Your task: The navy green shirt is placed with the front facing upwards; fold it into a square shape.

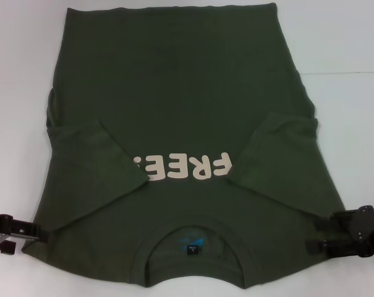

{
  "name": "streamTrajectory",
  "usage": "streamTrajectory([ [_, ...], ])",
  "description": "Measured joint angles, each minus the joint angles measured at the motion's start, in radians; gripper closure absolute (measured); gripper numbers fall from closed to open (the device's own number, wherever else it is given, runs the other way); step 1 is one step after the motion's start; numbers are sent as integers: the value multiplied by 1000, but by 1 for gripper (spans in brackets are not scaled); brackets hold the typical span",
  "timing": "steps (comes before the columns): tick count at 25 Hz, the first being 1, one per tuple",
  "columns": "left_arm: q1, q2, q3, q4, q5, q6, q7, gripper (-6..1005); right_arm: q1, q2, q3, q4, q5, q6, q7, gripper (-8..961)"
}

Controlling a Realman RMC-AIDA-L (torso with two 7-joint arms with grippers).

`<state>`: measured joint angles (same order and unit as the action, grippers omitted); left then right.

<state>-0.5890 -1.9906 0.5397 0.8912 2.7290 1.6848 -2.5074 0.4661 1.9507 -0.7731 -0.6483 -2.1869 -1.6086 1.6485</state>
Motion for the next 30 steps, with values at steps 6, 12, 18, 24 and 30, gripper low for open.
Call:
streamTrajectory([
  [6, 0, -6, 14, -3, -1, -8, 2, 91, 0, 2, 5, 0, -2, -5, -1, 206],
  [12, -1, -7, 15, -12, -8, -8, -1, 91, -4, 2, 6, 0, -3, 2, -1, 206],
  [18, -4, -13, 12, -15, -12, -10, -1, 92, -7, 2, 6, 1, -4, 2, -2, 206],
  [24, -23, -17, 5, -53, -21, -20, -3, 111, -9, 2, 6, 6, -4, 3, -2, 207],
  [30, -44, -19, 6, -79, -31, -38, -5, 134, -10, 0, 7, 8, -4, 3, -3, 207],
])
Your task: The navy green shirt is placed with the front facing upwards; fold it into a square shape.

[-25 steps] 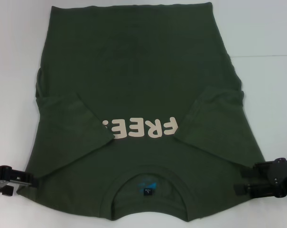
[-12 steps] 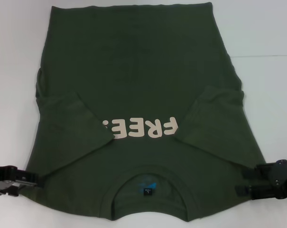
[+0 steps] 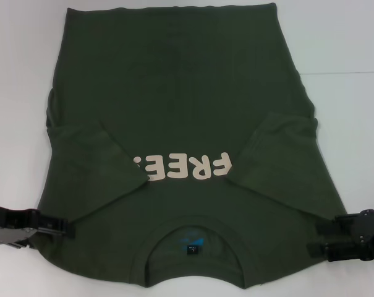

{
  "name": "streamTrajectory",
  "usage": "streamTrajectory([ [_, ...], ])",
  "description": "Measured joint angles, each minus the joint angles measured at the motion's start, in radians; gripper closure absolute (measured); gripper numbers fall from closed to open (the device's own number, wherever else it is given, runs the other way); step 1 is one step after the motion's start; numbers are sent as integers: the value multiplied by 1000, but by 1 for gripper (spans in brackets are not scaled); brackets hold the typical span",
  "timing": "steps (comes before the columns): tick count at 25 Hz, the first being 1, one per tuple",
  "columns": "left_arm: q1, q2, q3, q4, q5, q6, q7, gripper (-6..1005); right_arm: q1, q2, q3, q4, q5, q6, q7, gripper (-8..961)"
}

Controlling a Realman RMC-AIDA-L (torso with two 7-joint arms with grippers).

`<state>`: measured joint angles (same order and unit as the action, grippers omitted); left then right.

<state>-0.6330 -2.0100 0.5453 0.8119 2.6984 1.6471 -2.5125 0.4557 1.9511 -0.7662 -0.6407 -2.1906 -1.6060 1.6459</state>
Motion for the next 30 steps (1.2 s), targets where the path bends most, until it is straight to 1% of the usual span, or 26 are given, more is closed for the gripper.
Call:
streamTrajectory([
  [7, 0, -2, 2, 10, 8, -37, -34, 161, -5, 0, 5, 1, 0, 0, 0, 208],
  [11, 8, -7, 8, 25, 11, -59, -40, 176, -5, 0, 14, 0, 0, -5, 0, 208],
  [14, 8, -8, 16, 28, 14, -61, -40, 378, -4, 0, 16, -3, 0, -7, 3, 208],
  [19, 6, -7, 29, 30, 23, -66, -49, 616, -2, -1, 16, -5, 1, -8, 5, 208],
  [25, 4, 0, 16, 23, 24, -63, -56, 746, -2, -4, 16, -6, 1, -16, 9, 209],
  [29, 3, 2, 16, 19, 23, -62, -53, 833, -1, -11, 31, -7, 2, -44, 36, 209],
  [30, 2, 2, 16, 17, 20, -62, -51, 855, 1, -17, 36, -7, 1, -58, 68, 209],
])
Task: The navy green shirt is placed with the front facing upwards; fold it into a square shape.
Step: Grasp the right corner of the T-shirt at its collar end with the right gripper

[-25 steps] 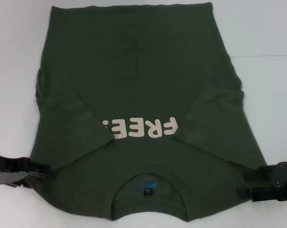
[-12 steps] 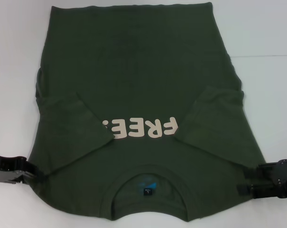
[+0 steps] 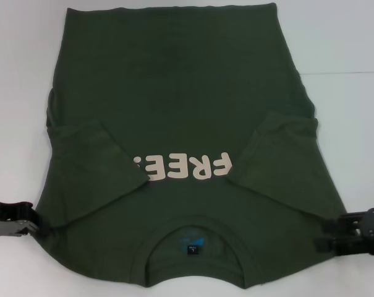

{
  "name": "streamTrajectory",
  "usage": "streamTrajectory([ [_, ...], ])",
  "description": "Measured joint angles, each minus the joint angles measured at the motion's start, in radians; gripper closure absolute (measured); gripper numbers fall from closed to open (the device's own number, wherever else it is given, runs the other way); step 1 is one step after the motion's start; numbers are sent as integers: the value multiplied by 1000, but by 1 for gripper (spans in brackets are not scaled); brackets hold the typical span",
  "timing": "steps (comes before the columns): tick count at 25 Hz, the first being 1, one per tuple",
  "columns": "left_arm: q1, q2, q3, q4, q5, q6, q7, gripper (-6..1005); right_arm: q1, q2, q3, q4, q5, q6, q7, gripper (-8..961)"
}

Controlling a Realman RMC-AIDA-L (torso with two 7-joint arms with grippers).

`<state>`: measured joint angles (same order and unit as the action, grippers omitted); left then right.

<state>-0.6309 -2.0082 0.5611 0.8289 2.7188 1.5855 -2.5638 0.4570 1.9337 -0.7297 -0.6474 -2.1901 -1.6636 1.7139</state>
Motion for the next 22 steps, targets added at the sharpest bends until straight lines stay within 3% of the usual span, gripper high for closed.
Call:
streamTrajectory([
  [3, 0, 0, 0, -3, -4, 0, 13, 897, 12, -28, 7, 0, -2, -48, 153, 211],
  [8, -2, 1, -6, -4, -13, 2, 36, 937, 46, -96, 22, -1, -3, -185, 460, 215],
  [13, -2, 7, -10, -4, -26, 5, 43, 948, 59, -143, 60, -1, -9, -197, 719, 220],
  [17, -3, 8, -11, -4, -29, 8, 51, 948, 78, -153, 74, -17, -109, -147, 799, 225],
  [22, -7, 10, -20, -4, -31, 12, 51, 948, 118, -144, 76, -15, -278, -63, 820, 224],
])
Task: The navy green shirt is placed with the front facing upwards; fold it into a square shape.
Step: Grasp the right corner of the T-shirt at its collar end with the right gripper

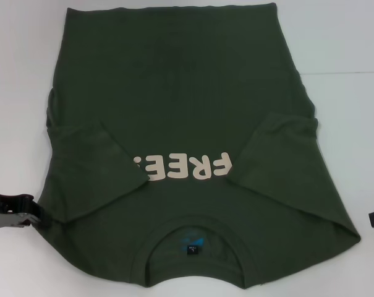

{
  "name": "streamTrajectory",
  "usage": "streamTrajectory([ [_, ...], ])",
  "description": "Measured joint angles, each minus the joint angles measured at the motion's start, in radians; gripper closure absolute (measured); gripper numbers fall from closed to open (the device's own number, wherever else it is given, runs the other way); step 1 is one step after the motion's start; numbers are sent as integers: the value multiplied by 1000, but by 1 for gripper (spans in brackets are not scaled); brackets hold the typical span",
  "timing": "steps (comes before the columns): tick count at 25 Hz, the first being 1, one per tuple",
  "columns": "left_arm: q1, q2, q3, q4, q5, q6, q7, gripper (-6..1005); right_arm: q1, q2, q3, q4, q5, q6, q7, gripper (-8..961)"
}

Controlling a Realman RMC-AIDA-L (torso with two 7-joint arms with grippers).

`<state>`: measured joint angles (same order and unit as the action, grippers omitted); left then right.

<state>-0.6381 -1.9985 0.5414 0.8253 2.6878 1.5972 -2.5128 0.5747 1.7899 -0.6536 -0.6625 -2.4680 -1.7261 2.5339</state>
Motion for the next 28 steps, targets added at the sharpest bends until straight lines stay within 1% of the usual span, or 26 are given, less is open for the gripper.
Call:
streamTrajectory([
  [3, -3, 1, -2, 0, -1, 3, -1, 948, 22, 4, -2, 1, -45, 20, 8, 224],
  [7, -4, 1, -2, 0, -9, 8, -3, 948, 39, 7, -4, 1, -62, 50, 16, 224],
  [9, -4, 1, -2, 0, -11, 12, -2, 948, 41, 13, -11, 2, -63, 67, 20, 224],
  [11, -4, 1, -6, 0, -12, 13, 0, 948, 44, 24, -21, 3, -63, 81, 21, 224],
  [17, -4, 1, -9, 0, -15, 14, 1, 948, 46, 43, -35, 3, -64, 93, 21, 224],
  [28, -5, 1, -11, 0, -16, 13, -2, 947, 51, 58, -61, 29, -65, 116, 15, 225],
])
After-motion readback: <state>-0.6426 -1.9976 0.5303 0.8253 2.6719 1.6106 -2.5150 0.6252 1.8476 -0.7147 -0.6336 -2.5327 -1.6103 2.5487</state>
